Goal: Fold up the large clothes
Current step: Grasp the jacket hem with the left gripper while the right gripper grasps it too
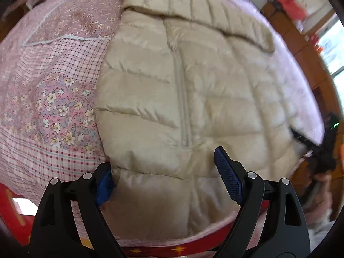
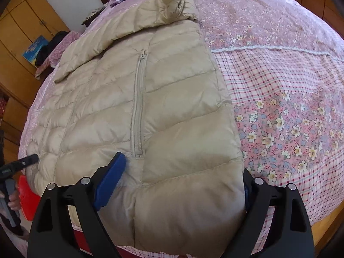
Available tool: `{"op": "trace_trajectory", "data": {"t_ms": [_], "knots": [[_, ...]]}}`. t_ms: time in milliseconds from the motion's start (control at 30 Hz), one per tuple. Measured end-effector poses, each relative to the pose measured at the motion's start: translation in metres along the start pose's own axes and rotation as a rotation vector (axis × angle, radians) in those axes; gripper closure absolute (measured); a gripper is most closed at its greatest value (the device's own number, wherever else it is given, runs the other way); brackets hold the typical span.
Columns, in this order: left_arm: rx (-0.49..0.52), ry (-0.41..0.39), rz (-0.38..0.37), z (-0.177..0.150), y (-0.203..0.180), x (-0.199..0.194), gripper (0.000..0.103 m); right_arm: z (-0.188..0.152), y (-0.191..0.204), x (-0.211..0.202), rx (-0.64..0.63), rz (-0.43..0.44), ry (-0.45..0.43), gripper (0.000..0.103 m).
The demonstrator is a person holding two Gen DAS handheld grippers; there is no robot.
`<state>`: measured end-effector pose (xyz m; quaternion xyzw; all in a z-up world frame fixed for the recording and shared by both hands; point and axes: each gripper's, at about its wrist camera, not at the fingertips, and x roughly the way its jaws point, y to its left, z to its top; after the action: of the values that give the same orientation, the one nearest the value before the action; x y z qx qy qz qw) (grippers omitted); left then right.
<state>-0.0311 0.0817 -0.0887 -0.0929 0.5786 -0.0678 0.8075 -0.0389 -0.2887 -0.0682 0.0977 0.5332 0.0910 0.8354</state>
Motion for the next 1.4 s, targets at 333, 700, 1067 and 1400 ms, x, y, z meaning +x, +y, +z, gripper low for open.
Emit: {"op": "trace_trajectory", "data": {"t_ms": [333, 700, 1067, 1400], "knots": [[0.031, -0.026, 0.064, 0.0, -0.019, 0.012, 0.019, -0.002, 0.003, 0.007, -0.039, -0.031, 0.041, 0.016], [0.021, -0.05, -0.013, 0.0, -0.005, 0.006, 0.048, -0.006, 0.014, -0.009, -0.098, -0.005, 0.02, 0.052], [0.045, -0.088, -0.104, 0.0, -0.001, -0.053, 0.087, -0.005, 0.015, -0.071, -0.068, 0.107, -0.14, 0.087], [0.041, -0.067, -0.132, -0.01, -0.006, -0.107, 0.087, -0.012, 0.025, -0.123, -0.073, 0.222, -0.215, 0.088]]}}
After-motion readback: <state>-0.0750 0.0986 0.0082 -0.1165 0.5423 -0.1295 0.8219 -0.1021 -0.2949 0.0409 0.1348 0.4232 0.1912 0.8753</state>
